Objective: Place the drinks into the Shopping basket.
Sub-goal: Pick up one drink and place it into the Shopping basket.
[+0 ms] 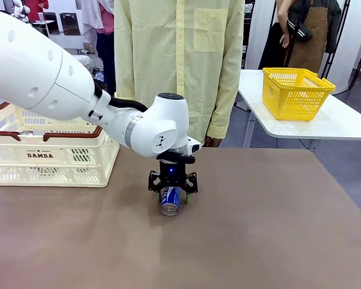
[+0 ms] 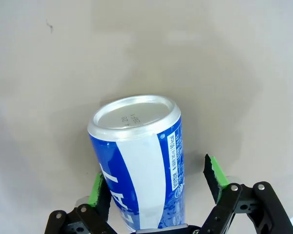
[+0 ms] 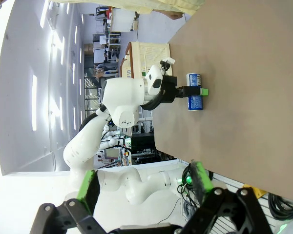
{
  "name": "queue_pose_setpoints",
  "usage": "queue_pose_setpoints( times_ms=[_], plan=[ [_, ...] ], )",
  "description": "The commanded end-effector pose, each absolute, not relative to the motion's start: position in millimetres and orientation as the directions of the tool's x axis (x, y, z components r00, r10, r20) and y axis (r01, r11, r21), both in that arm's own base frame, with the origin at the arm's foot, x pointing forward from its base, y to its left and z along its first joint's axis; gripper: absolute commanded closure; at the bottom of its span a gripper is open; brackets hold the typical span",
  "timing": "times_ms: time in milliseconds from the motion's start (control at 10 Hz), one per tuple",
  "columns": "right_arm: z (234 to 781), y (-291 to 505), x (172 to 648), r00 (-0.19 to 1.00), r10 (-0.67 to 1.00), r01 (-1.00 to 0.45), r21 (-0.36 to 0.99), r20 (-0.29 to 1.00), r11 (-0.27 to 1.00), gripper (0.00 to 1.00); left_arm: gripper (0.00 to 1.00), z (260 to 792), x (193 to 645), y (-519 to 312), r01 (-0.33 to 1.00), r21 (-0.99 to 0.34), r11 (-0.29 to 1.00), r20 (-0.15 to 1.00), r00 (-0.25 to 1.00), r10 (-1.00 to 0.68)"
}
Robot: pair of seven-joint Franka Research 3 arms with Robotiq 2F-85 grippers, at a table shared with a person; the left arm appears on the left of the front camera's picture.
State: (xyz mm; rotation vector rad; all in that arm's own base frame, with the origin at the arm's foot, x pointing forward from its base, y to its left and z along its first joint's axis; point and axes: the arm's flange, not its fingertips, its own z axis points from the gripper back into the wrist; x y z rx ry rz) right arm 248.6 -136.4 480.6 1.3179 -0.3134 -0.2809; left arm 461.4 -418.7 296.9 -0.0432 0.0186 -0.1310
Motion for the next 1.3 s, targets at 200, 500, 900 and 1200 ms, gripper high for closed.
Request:
queue_pose_setpoints(
  times_ms=[200, 500, 900, 1200],
  plan=[
    [485, -135, 250, 0.922, -0.384, 0.027, 0.978, 0.057, 0.208, 0.00, 0.35, 301, 464, -421, 0.082, -0.002, 0.997, -0.005, 0.997, -0.082],
    [485, -135, 250, 0.922, -0.384, 0.027, 0.978, 0.057, 0.208, 0.00, 1.00, 303, 464, -420, 0.071, 0.013, 0.997, 0.021, 0.997, -0.072],
    [485, -135, 250, 0.922, -0.384, 0.027, 0.978, 0.057, 0.208, 0.00, 1.00, 304, 461, -419, 0.075, 0.000, 0.997, 0.030, 0.997, -0.075],
    [485, -135, 250, 0.922, -0.384, 0.027, 0.978, 0.057, 0.208, 0.00, 1.00, 343, 450, -402, 0.053, -0.005, 0.999, 0.026, 0.998, -0.053]
  ],
)
